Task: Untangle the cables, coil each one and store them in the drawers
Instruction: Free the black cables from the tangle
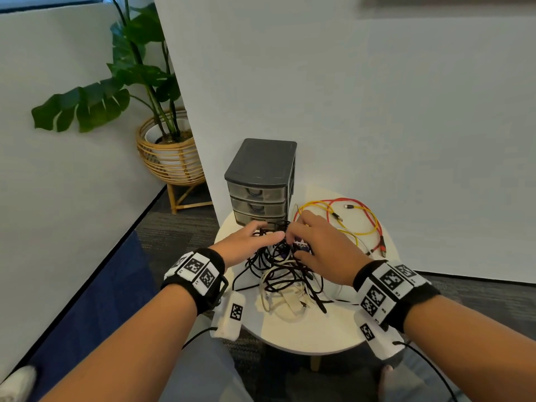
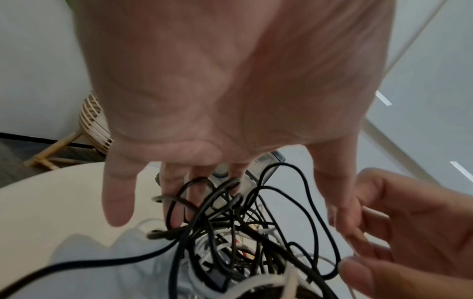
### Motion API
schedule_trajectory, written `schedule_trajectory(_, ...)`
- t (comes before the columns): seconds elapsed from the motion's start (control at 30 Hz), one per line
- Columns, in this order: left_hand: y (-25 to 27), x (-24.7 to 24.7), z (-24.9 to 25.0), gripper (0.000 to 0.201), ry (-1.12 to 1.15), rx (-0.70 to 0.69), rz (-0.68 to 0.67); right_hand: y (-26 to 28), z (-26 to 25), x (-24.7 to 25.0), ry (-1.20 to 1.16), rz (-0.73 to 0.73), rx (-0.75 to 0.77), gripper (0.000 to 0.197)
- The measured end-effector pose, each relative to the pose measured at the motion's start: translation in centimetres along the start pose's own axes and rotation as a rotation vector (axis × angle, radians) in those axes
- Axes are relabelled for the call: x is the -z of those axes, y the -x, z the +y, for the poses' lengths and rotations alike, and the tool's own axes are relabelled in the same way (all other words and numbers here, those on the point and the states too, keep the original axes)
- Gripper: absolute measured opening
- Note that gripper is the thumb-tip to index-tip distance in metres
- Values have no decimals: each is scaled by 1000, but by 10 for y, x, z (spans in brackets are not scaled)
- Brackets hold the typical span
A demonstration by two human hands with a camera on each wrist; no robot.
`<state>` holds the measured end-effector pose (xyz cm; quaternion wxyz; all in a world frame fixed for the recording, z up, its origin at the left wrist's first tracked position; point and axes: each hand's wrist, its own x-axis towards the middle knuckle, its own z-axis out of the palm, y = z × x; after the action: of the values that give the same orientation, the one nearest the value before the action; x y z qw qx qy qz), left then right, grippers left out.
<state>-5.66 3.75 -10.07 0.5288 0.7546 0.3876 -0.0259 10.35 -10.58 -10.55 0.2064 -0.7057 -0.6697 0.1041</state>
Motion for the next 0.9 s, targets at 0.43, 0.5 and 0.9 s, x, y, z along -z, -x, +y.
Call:
schedule_trajectory(0.43, -9, -11, -9, 52, -65, -4, 30, 11, 6, -11, -54, -130, -22, 28)
schedule_trajectory(0.5, -11, -11, -10, 49, -82, -34, 48, 11, 5, -10, -58, -147, -41, 35)
schedule_trajectory(0.9, -22, -14, -15, 23, -257, -86, 105, -3, -11, -11, -105, -240, -182, 25)
